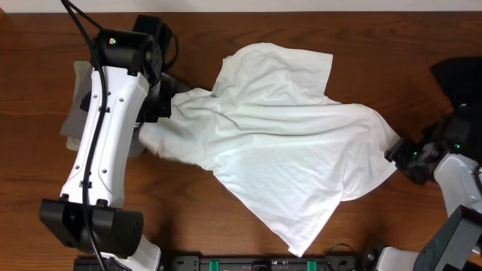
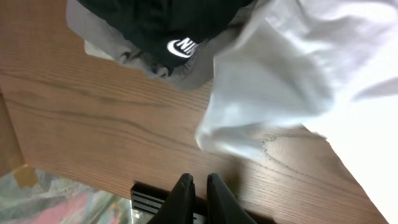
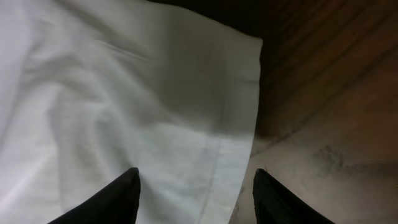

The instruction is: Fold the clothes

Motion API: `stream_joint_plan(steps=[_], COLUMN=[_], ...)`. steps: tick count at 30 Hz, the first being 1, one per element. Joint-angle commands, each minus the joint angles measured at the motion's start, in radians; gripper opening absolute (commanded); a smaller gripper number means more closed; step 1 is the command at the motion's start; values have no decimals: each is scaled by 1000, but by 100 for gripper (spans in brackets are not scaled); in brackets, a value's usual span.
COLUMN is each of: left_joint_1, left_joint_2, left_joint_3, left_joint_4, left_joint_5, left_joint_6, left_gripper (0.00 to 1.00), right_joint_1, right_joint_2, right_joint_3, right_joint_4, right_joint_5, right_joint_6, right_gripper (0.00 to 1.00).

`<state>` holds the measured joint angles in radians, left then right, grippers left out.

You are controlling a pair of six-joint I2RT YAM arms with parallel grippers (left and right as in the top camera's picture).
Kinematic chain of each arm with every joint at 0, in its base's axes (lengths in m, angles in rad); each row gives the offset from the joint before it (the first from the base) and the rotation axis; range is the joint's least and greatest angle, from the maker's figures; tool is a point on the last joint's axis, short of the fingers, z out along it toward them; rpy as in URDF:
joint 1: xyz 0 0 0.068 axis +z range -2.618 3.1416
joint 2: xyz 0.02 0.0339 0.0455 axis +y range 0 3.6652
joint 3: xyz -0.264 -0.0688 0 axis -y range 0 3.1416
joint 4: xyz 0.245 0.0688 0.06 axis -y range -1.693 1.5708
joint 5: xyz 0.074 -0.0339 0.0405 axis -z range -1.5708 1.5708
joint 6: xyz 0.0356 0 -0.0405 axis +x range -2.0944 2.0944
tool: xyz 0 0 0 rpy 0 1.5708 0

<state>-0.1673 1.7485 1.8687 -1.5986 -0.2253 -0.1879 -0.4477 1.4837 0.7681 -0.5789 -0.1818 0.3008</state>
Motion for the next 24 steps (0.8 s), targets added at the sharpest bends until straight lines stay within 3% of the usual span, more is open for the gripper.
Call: stream_joint_plan(steps=[1, 5, 12, 15, 22, 24], left_joint_1=[0, 0, 0, 0, 0, 0], left_joint_2=[3, 3, 3, 3, 3, 3], left_joint_3=[0, 0, 0, 0, 0, 0], left_joint_4=[-5, -1, 6, 10, 22, 27], left_joint_5=[-19, -19, -19, -19, -19, -19], left_joint_6=[-16, -16, -16, -16, -16, -16], left_gripper=[15, 23, 23, 23, 23, 23], right_joint_1=[-4, -4, -3, -3, -36, -68], right_joint_2=[9, 11, 78, 117, 78, 55], right_joint_3=[-51, -90, -144, -144, -67, -14], right_joint_4=[46, 101, 262, 301, 246, 213], right_joint_5=[53, 98, 92, 65, 168, 202], right_joint_6=[40, 65, 103, 103, 19, 20], right_gripper=[57, 56, 46, 38, 3, 1])
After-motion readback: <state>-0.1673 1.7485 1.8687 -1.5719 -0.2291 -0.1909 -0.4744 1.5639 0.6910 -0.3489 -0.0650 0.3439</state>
